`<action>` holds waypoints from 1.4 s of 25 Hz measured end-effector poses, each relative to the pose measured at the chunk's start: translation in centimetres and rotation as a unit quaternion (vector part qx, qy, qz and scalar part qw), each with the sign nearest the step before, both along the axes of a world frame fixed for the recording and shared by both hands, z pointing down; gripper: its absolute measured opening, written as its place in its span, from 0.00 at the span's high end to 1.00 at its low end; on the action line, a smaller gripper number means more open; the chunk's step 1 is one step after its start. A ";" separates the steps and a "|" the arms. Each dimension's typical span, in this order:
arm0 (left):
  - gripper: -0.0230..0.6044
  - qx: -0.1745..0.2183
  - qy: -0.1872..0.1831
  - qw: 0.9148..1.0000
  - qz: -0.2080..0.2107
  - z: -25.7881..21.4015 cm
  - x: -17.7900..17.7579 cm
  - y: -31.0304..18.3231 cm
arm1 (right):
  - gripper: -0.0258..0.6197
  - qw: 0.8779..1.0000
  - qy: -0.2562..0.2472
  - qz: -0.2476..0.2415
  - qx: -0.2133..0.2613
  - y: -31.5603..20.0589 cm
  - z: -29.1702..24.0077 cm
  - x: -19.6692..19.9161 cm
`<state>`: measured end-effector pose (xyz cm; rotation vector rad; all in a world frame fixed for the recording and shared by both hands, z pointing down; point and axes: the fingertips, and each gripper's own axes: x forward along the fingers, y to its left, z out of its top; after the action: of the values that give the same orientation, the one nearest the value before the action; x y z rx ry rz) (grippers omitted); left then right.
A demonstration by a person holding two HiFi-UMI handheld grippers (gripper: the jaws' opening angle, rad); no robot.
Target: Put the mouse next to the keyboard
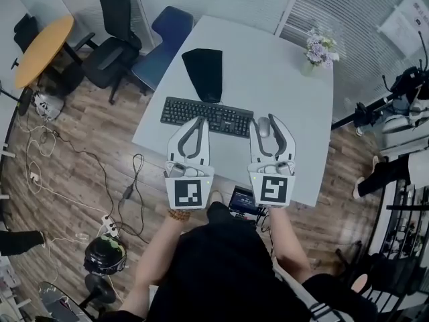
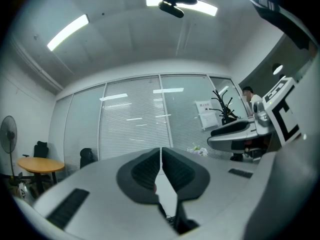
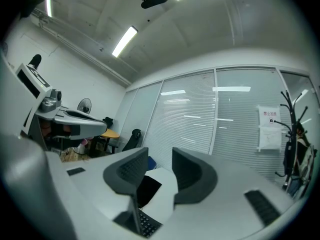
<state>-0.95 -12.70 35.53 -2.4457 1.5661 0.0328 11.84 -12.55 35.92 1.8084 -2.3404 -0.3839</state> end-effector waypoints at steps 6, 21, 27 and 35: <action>0.94 -0.005 -0.005 1.000 0.004 0.4 0.5 0.2 | 0.78 1.000 -0.001 -0.009 -0.003 0.2 0.5 -0.1; 0.94 -0.020 0.020 1.000 -0.007 1.7 1.1 0.3 | 0.86 1.000 0.006 -0.026 0.000 0.7 1.2 -0.5; 0.94 -0.026 0.025 0.999 -0.009 1.9 1.4 0.4 | 0.86 0.999 0.012 -0.037 0.000 1.0 1.2 -1.4; 0.94 -0.023 0.021 0.999 -0.010 2.3 1.7 0.4 | 0.91 0.999 0.020 -0.041 -0.009 1.3 2.1 -1.7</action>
<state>0.72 -12.28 37.78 -2.4795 1.6275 0.0463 10.13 -11.21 37.98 1.6846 -2.3896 -0.4048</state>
